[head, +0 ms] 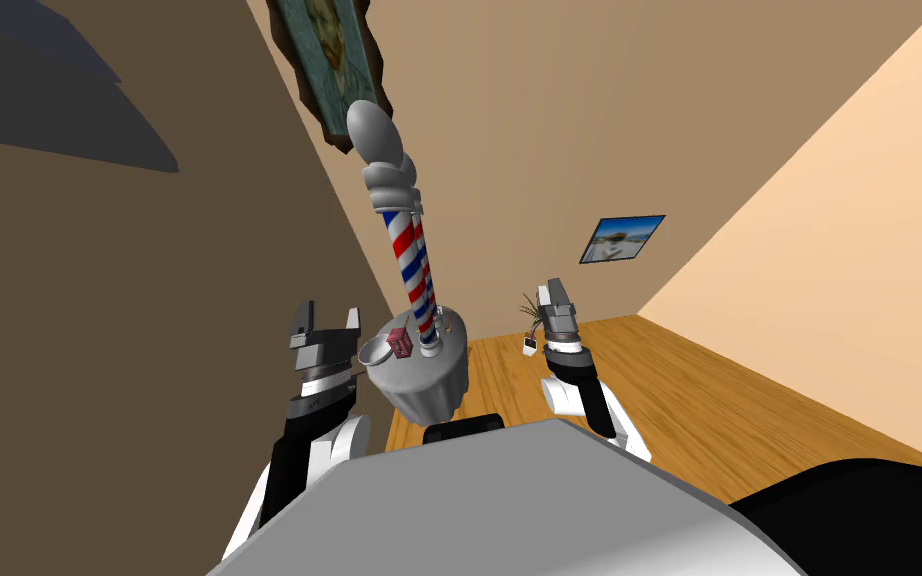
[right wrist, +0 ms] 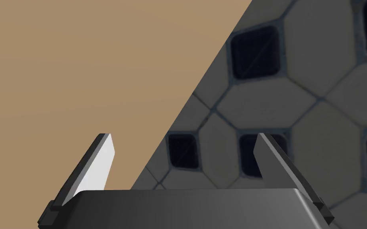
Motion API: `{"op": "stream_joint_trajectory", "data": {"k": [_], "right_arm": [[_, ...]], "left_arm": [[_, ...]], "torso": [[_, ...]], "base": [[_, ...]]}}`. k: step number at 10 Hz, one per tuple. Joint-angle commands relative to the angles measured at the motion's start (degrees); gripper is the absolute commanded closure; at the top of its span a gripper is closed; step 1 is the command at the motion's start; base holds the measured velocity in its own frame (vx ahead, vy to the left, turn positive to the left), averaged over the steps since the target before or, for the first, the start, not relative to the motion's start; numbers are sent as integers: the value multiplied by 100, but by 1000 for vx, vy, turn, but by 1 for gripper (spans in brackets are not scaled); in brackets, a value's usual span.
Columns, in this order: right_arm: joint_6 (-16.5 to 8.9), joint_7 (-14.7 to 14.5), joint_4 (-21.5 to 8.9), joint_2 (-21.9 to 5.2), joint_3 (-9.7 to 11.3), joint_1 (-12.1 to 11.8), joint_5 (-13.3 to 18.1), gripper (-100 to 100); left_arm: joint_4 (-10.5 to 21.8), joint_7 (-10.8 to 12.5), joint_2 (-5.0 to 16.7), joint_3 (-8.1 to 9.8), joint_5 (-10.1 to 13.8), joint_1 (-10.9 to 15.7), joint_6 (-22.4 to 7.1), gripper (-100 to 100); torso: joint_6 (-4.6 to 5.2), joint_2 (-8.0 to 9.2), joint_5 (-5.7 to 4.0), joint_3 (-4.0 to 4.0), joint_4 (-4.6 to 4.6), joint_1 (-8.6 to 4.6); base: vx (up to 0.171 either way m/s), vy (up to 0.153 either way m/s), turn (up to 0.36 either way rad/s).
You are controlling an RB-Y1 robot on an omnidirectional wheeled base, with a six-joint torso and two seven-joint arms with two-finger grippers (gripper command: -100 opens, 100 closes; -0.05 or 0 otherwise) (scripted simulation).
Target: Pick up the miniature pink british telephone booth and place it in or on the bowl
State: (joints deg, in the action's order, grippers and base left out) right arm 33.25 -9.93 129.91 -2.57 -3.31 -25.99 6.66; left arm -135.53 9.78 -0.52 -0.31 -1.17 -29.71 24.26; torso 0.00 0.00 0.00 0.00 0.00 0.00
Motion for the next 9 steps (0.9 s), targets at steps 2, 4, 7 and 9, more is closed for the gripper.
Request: {"op": "stream_joint_trajectory", "data": {"k": [2,4,7,9], "right_arm": [[0,0,0,0,0,0,0,0],[0,0,0,0,0,0,0,0],[0,0,0,-1,0,1,0,0],[0,0,0,-1,0,1,0,0]], "left_arm": [[129,-57,321,45,-14,61,-22,-100],[307,-138,559,113,-28,146,-54,-100],[680,-311,789,263,-40,321,-117,-100],[978,-451,860,389,-38,460,-168,-100]], "torso": [[1,2,1,1,0,4],[1,7,3,4,1,16],[1,15,6,8,3,26],[1,19,7,11,4,32]], "base": [[-11,16,-54],[-24,40,-95],[-43,61,-127],[-48,84,-175]]}}
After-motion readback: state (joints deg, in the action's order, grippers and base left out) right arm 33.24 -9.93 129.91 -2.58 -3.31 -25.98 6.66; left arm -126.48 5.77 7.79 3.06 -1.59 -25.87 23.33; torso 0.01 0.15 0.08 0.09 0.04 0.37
